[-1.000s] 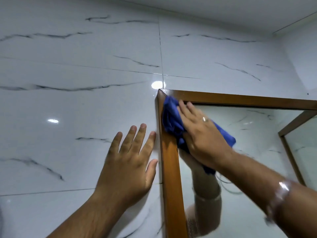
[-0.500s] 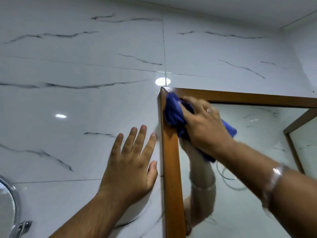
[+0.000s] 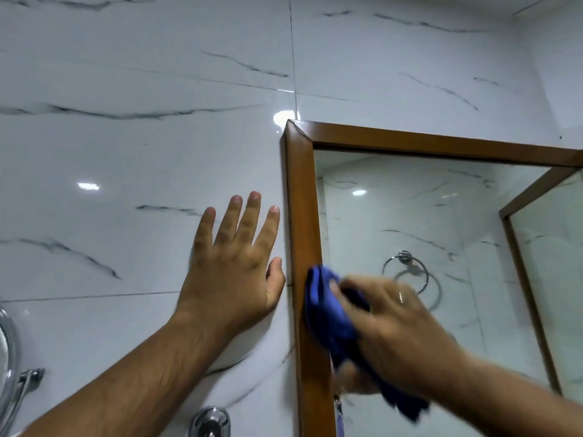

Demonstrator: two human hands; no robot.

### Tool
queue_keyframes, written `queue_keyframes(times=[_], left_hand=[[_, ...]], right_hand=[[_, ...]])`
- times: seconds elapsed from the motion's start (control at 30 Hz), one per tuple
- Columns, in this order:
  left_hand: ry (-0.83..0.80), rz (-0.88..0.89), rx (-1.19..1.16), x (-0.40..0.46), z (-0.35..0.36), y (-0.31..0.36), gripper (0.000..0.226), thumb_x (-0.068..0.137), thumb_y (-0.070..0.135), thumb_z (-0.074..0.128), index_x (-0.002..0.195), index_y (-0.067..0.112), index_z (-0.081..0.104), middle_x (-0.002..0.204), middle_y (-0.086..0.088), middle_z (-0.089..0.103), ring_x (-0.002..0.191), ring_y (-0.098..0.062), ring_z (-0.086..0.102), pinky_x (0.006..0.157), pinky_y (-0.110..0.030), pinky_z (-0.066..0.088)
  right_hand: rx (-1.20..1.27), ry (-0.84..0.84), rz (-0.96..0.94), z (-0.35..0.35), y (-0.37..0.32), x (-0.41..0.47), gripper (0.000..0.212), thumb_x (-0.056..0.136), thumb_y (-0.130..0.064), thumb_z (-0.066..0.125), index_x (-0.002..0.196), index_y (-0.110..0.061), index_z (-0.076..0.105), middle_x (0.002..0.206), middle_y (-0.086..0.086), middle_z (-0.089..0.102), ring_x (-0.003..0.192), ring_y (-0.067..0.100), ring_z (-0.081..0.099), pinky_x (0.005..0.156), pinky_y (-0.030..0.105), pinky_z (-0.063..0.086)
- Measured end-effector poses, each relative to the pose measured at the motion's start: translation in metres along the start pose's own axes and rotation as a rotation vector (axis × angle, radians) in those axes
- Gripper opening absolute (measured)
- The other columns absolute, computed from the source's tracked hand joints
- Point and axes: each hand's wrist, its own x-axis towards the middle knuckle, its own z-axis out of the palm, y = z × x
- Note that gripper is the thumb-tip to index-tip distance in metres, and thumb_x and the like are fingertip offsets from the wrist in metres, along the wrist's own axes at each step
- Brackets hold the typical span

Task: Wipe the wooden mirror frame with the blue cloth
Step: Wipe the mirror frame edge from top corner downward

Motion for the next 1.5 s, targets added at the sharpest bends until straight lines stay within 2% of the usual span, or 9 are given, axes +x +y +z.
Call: queue_keyframes(times=[0.23, 0.4, 0.57, 0.7, 0.93, 1.13, 1.3, 1.4, 1.5], left_hand=[[0.031, -0.025, -0.008, -0.002, 0.004, 0.001, 0.073, 0.094, 0.05, 0.025, 0.159, 0.017, 0.024, 0.166, -0.017, 0.018, 0.153, -0.037, 0.016, 0.123, -0.059, 0.013], [0.052, -0.042, -0.013, -0.038, 0.017, 0.016, 0.072, 0.097, 0.05, 0.026, 0.16, 0.014, 0.021, 0.168, -0.017, 0.012, 0.155, -0.036, 0.01, 0.123, -0.058, 0.009], [0.019, -0.012, 0.006, -0.076, 0.023, 0.025, 0.076, 0.095, 0.05, 0.03, 0.16, 0.012, 0.019, 0.168, -0.018, 0.007, 0.155, -0.035, 0.001, 0.123, -0.06, 0.006], [0.022, -0.019, 0.001, -0.075, 0.021, 0.027, 0.077, 0.095, 0.049, 0.031, 0.16, 0.012, 0.017, 0.168, -0.018, 0.005, 0.155, -0.036, -0.001, 0.122, -0.061, 0.006], [0.065, 0.0, -0.031, -0.074, 0.025, 0.024, 0.077, 0.094, 0.05, 0.032, 0.159, 0.011, 0.02, 0.168, -0.019, 0.008, 0.155, -0.037, 0.004, 0.121, -0.059, 0.002], [0.066, -0.006, -0.066, -0.074, 0.024, 0.026, 0.077, 0.095, 0.05, 0.03, 0.16, 0.012, 0.016, 0.168, -0.018, 0.005, 0.155, -0.037, 0.001, 0.121, -0.06, 0.002], [0.061, -0.011, -0.068, -0.076, 0.025, 0.026, 0.076, 0.097, 0.05, 0.026, 0.161, 0.013, 0.012, 0.169, -0.017, 0.002, 0.155, -0.037, -0.001, 0.121, -0.059, 0.001], [0.052, -0.008, -0.078, -0.079, 0.023, 0.027, 0.075, 0.097, 0.05, 0.027, 0.161, 0.013, 0.012, 0.169, -0.017, 0.002, 0.155, -0.037, -0.001, 0.122, -0.059, 0.002], [0.058, -0.004, -0.083, -0.079, 0.024, 0.028, 0.076, 0.097, 0.049, 0.028, 0.161, 0.013, 0.012, 0.169, -0.017, 0.002, 0.155, -0.036, -0.001, 0.123, -0.06, 0.004]], right_hand=[[0.111, 0.133, 0.209, -0.029, 0.052, 0.124, 0.064, 0.087, -0.028, 0.037, 0.149, -0.018, 0.028, 0.158, 0.006, 0.025, 0.145, 0.031, 0.019, 0.114, 0.046, 0.027], [0.265, 0.122, 0.287, 0.013, -0.011, 0.028, 0.075, 0.083, -0.033, 0.042, 0.152, -0.02, 0.016, 0.161, -0.003, 0.012, 0.148, 0.02, 0.007, 0.12, 0.04, 0.014], [0.14, -0.024, 0.155, 0.057, -0.095, -0.122, 0.089, 0.07, -0.02, 0.052, 0.151, -0.011, 0.016, 0.161, 0.007, 0.01, 0.147, 0.03, 0.015, 0.121, 0.037, 0.011], [0.05, -0.039, -0.033, 0.049, -0.065, -0.096, 0.073, 0.078, -0.019, 0.051, 0.146, -0.005, 0.026, 0.155, 0.016, 0.021, 0.145, 0.032, 0.019, 0.12, 0.042, 0.016], [0.121, 0.159, 0.296, 0.012, -0.008, 0.05, 0.071, 0.086, -0.032, 0.037, 0.151, -0.011, 0.017, 0.16, 0.011, 0.015, 0.148, 0.027, 0.007, 0.119, 0.04, 0.009], [0.208, 0.075, 0.326, 0.062, -0.094, -0.092, 0.084, 0.078, -0.027, 0.047, 0.152, -0.017, 0.008, 0.162, 0.005, 0.004, 0.149, 0.027, 0.001, 0.121, 0.041, 0.009], [-0.008, -0.076, 0.181, 0.096, -0.162, -0.221, 0.055, 0.1, -0.022, 0.02, 0.151, -0.009, 0.006, 0.162, 0.008, -0.002, 0.148, 0.03, 0.003, 0.113, 0.041, 0.018], [0.025, -0.045, 0.109, 0.083, -0.139, -0.195, 0.065, 0.091, -0.021, 0.034, 0.15, -0.009, 0.011, 0.162, 0.009, -0.001, 0.148, 0.031, 0.006, 0.116, 0.043, 0.017], [0.181, 0.083, 0.243, 0.061, -0.1, -0.109, 0.083, 0.077, -0.026, 0.049, 0.15, -0.008, 0.013, 0.16, 0.01, 0.005, 0.148, 0.029, 0.004, 0.119, 0.045, 0.012]])
